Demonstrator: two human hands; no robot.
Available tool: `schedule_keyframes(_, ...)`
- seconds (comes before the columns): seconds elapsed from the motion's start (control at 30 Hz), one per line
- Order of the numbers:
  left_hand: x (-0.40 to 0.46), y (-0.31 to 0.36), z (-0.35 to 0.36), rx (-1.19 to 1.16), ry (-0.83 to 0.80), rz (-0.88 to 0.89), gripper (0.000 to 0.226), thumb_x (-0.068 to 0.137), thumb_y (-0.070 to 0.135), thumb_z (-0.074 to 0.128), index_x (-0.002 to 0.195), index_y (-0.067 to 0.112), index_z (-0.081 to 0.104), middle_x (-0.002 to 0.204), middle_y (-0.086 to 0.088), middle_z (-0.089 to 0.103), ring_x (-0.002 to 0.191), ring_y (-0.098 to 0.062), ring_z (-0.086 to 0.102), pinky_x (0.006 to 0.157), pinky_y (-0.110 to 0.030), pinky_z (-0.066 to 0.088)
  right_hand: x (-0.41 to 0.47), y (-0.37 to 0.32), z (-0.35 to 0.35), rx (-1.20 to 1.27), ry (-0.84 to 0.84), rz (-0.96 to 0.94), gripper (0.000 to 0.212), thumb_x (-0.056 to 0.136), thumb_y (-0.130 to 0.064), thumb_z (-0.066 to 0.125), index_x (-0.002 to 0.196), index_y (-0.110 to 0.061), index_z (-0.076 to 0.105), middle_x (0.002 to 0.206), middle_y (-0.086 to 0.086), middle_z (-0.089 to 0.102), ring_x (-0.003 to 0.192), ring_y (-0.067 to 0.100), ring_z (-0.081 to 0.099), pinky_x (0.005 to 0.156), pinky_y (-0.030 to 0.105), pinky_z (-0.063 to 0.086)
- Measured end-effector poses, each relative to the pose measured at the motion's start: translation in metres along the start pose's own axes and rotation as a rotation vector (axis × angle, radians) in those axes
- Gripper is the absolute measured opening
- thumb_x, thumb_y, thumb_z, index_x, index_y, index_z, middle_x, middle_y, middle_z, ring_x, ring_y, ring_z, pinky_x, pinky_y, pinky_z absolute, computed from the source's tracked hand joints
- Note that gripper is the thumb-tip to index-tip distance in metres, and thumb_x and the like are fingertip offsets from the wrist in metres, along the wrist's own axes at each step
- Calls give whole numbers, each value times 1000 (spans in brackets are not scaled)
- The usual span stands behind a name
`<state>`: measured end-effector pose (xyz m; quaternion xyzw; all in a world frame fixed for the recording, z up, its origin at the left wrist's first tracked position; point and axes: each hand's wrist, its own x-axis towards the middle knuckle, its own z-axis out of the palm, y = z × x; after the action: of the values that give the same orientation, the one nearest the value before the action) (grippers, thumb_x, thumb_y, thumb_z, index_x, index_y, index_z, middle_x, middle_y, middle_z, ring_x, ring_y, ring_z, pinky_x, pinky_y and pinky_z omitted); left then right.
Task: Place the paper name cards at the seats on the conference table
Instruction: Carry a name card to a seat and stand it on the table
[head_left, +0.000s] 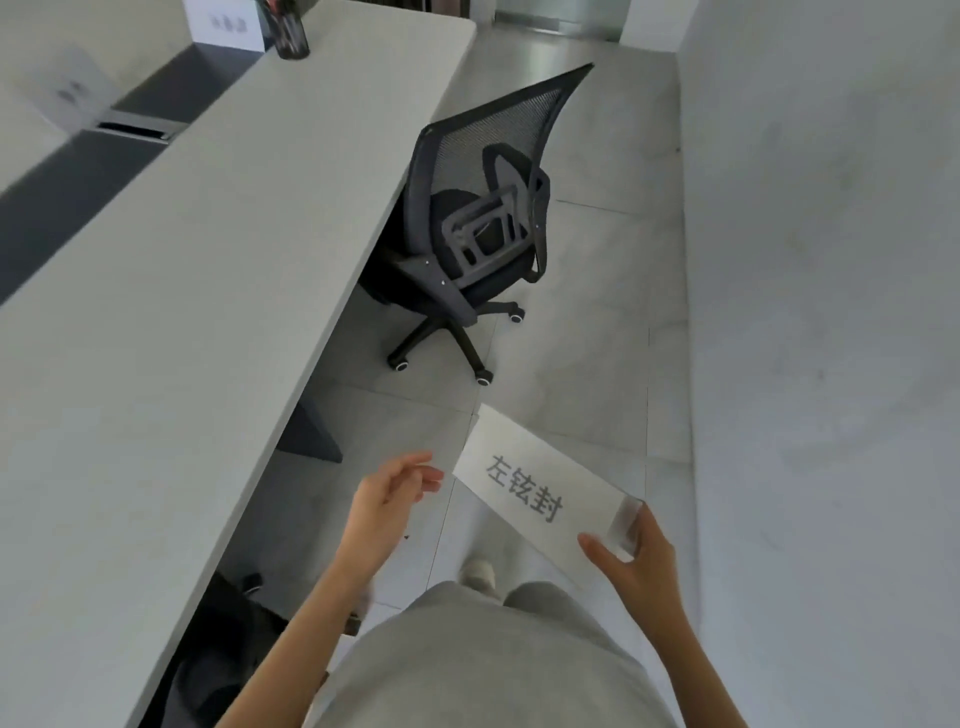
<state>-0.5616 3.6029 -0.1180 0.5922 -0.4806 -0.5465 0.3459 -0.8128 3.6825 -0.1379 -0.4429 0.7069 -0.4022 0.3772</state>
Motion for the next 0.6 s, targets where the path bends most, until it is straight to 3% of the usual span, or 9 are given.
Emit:
schedule_keyframes(0.07,47,24,-3,18,6,32,35,90,0,39,91,29,60,75,12,71,72,2,65,78,-23,48,40,-10,1,-26,-13,-3,42,67,-14,78,92,-34,50,92,-17,62,86,2,62,65,9,51)
schedule_keyframes(0.3,163,58,-20,30,157,36,35,91,3,40,93,32,60,88,2,68,79,0,64,81,-19,49,197,-56,40,-77,-177,-59,43,71,-9,74,101,-21,45,90,-21,53,84,-5,50,57,7,46)
schedule_keyframes(0.47,202,48,-37,-58,413,-113,34,90,0,40,92,26,61,87,-1,69,78,-5,65,71,-8,47,319,-120,106,-9,-530,-111,36,73,-8,72,90,-31,51,92,-19,60,81,0,61,58,8,49)
schedule_keyframes(0.6,223,56,-55,-199,677,-199,33,90,-3,38,91,20,62,87,-7,69,81,-19,65,70,-12,50,395,-189,173,10,-837,-206,44,62,-36,73,103,-30,56,101,-7,70,97,6,65,76,25,54)
